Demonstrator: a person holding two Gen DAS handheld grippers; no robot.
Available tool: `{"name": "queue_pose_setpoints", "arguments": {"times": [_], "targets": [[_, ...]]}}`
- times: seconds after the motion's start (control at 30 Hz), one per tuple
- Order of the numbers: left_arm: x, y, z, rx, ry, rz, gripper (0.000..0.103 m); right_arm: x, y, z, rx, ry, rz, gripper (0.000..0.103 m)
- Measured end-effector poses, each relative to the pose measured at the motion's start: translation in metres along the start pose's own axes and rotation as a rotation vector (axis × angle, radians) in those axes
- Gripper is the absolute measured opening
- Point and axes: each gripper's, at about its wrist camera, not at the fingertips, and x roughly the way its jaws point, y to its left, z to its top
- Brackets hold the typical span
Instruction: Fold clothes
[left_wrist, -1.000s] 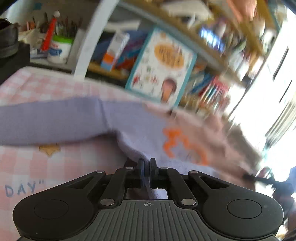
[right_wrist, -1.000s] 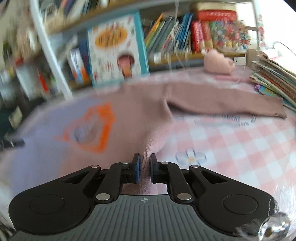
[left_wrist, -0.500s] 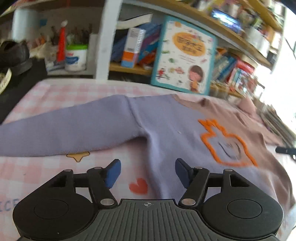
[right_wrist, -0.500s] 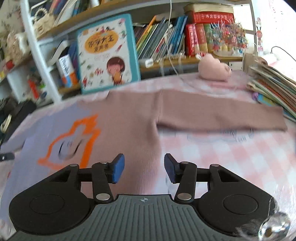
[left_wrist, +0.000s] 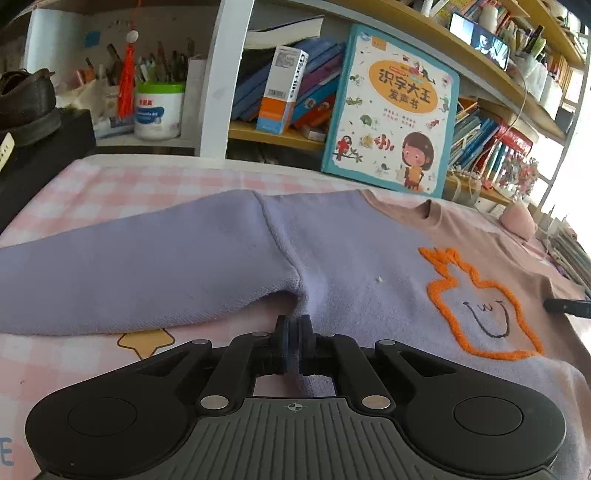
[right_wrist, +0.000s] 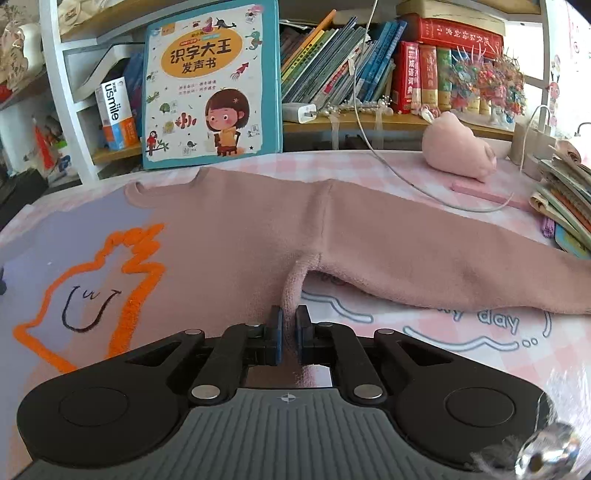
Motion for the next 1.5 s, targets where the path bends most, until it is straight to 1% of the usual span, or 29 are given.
{"name": "queue_pose_setpoints", "arguments": {"times": [0.1, 0.27, 0.4, 0.67, 0.8, 0.9, 1.0, 1.07, 1.1, 1.13, 1.2, 1.3, 1.5], "targets": [[-0.003, -0.003, 0.001, 0.032, 0.003, 0.021, 0.004, 0.004, 0.003, 0.002, -0.008, -0.004, -0.003, 0.006], [-0.002, 0.006, 0.006, 0.001, 0.013, 0.027, 0.004, 0.009, 0.01, 0.005, -0.019, -0.009, 0.008, 0.006], [0.0, -0.004, 0.006, 0.047, 0.018, 0.04, 0.004, 0.01, 0.003, 0.004, 0.005, -0.02, -0.01, 0.006], [0.007, -0.019, 0.003, 0.065, 0.025, -0.043, 0.004, 0.003, -0.007, -0.001, -0.007, -0.055, -0.134, 0.006], [0.012, -0.02, 0.005, 0.065, 0.022, -0.054, 0.004, 0.008, -0.012, 0.0, 0.003, -0.049, -0.144, 0.006], [0.014, -0.014, 0.007, 0.042, 0.017, -0.057, 0.004, 0.012, -0.009, 0.004, -0.001, -0.041, -0.134, 0.006], [0.015, -0.008, 0.01, 0.021, 0.009, -0.039, 0.004, 0.015, -0.012, 0.007, 0.026, -0.031, -0.092, 0.006], [0.015, -0.007, 0.009, 0.01, 0.012, -0.037, 0.008, 0.014, -0.016, 0.008, 0.052, -0.022, -0.069, 0.007], [0.014, -0.007, 0.009, 0.007, 0.014, -0.035, 0.008, 0.012, -0.018, 0.007, 0.066, -0.019, -0.057, 0.009], [0.012, -0.009, 0.007, 0.018, 0.017, -0.037, 0.008, 0.008, -0.021, 0.006, 0.085, -0.016, -0.042, 0.013], [0.004, -0.012, 0.003, 0.033, 0.028, -0.042, 0.01, -0.001, -0.026, 0.0, 0.117, -0.006, -0.02, 0.016], [-0.012, -0.011, -0.009, 0.01, 0.04, -0.062, 0.013, -0.024, -0.032, -0.017, 0.152, 0.008, 0.013, 0.018], [-0.048, -0.009, -0.035, -0.115, 0.086, -0.118, 0.018, -0.079, -0.032, -0.055, 0.234, 0.05, 0.087, 0.025]]}}
